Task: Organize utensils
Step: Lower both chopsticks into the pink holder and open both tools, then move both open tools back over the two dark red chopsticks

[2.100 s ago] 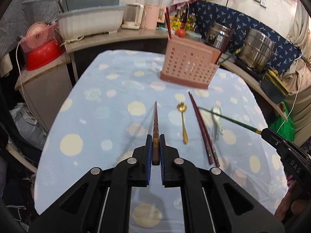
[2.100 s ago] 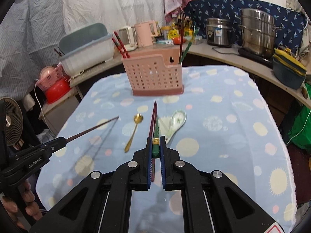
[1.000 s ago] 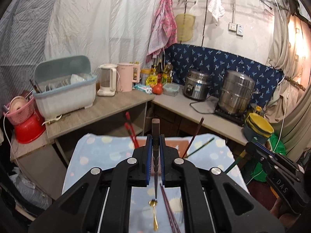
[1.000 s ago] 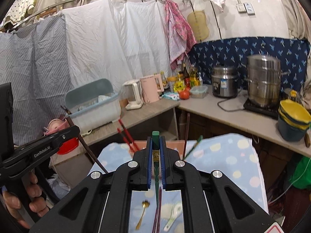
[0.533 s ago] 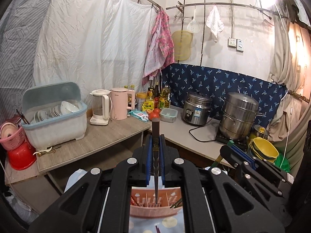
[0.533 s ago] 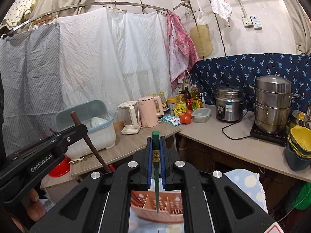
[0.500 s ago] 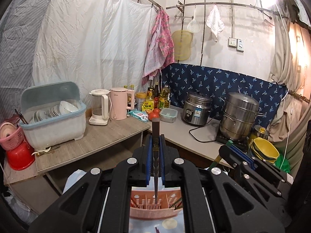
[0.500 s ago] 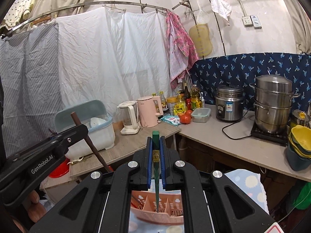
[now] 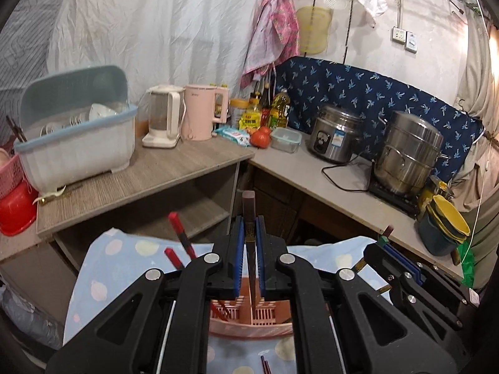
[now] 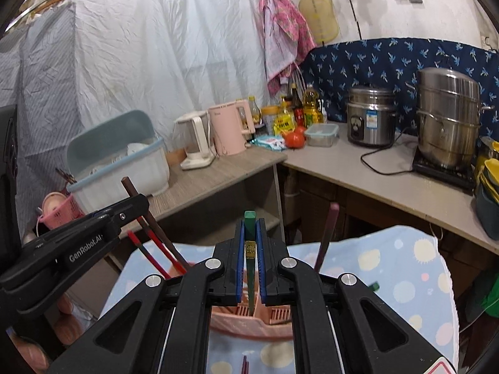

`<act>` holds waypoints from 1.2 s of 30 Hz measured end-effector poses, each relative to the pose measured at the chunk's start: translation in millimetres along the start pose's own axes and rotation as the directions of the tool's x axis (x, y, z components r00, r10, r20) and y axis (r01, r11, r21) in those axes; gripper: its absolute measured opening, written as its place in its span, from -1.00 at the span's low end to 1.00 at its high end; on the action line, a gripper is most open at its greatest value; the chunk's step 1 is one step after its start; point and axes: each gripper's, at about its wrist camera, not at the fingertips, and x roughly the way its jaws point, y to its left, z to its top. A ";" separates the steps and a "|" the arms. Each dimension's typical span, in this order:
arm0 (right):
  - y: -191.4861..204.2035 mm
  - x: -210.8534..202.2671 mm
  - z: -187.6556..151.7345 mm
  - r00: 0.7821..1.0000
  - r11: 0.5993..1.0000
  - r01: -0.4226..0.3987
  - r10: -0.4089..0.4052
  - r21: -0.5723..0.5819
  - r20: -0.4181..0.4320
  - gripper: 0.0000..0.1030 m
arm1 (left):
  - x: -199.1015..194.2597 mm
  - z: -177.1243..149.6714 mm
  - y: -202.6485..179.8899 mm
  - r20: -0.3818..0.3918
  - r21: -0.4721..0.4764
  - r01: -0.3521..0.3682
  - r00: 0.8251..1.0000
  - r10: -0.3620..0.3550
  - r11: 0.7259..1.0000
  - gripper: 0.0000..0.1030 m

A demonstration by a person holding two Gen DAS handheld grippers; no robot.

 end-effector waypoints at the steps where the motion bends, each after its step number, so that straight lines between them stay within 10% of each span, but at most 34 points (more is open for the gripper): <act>1: -2.1 0.9 -4.3 1.000 1.000 0.002 -0.002 0.004 -0.007 -0.85 | 1.3 -2.4 0.9 -0.004 -0.002 0.000 1.000 0.000 1.000 -0.86; 7: -7.6 -5.6 -18.2 0.999 0.999 0.038 -0.038 0.005 -0.011 -0.78 | 1.9 -16.3 11.0 -0.022 -0.029 -0.022 1.000 0.022 0.999 -0.82; 11: -12.5 -23.9 -25.5 0.997 0.997 0.072 -0.073 0.031 0.036 0.02 | -13.8 -23.6 14.5 0.014 -0.039 -0.076 0.997 0.077 0.996 0.08; 23: -12.1 -85.2 -54.7 0.997 0.997 0.066 -0.067 0.035 0.047 0.09 | -68.5 -48.1 22.5 0.018 -0.046 -0.118 0.993 0.119 0.992 0.10; 36: -14.4 -128.8 -142.0 0.994 0.996 0.070 -0.065 0.057 -0.090 0.09 | -101.0 -136.9 31.5 -0.139 -0.040 -0.140 0.981 0.133 0.989 0.09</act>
